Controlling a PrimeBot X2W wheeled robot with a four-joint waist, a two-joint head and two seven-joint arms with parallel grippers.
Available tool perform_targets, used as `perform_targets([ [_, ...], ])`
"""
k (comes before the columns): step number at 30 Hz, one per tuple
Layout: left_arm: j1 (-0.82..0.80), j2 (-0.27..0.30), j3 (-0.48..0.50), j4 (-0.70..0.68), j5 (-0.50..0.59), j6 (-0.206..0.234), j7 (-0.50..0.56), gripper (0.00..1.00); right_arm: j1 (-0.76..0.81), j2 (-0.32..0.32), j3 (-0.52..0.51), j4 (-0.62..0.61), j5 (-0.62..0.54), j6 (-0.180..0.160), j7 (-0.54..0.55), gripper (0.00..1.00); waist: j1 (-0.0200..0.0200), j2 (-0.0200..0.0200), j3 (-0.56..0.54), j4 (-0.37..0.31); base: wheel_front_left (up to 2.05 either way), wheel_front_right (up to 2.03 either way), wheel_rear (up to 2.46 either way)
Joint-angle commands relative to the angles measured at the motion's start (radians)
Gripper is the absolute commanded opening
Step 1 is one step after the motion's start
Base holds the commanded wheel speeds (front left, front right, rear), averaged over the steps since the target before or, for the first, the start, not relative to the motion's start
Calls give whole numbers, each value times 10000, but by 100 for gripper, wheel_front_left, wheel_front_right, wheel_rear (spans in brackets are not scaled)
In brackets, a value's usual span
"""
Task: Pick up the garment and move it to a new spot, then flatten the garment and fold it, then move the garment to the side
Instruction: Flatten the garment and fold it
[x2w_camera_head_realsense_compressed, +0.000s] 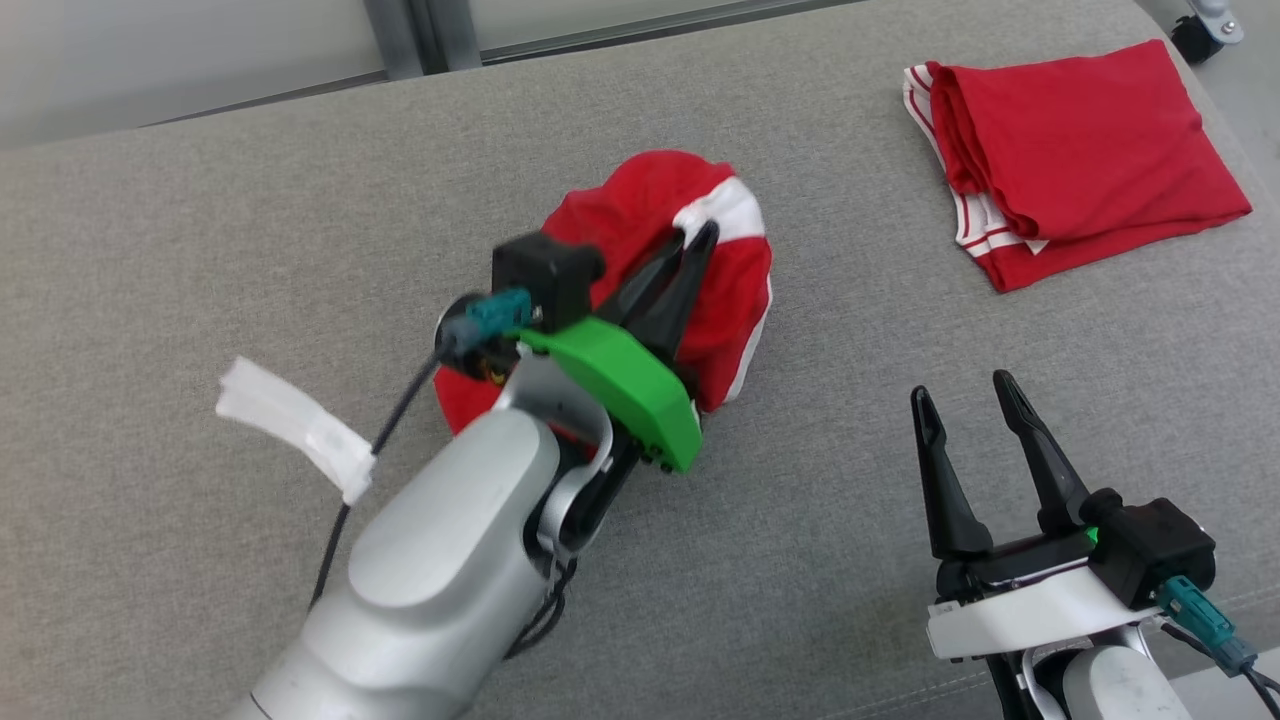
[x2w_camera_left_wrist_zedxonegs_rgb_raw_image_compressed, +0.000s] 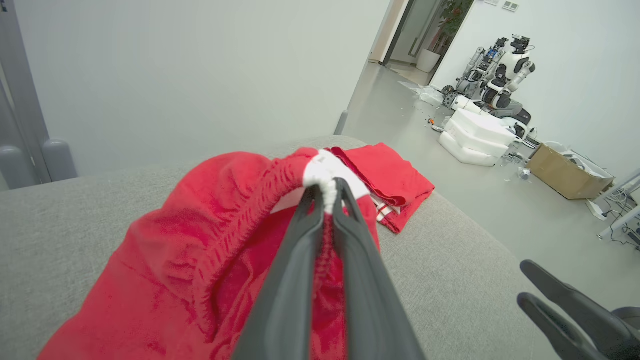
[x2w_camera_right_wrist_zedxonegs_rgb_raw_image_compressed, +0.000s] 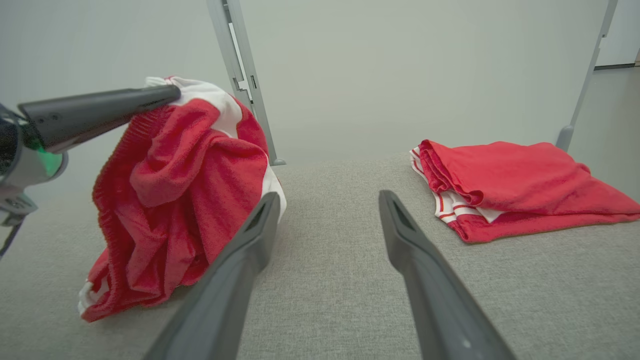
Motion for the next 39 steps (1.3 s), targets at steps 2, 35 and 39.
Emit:
perform_targets([
  [2,-984,64,207,-503,-339,-298,609,0,-148,39,32,31,-41,-16,-2,100,-1,0,-134,-169,0,0,0],
  [35,2886,1118,1198,-1105,-1868,-967,-1367,0,-684,-2434,3998,2028,6439,-15,-3,100,-1,0,915,1545,0,0,0],
  [39,2718,1094,1150,-910,-1793,-1050,-1414,0,-972,-2567,4312,2280,6818,-15,-2,100,-1,0,1029,1617,0,0,0],
])
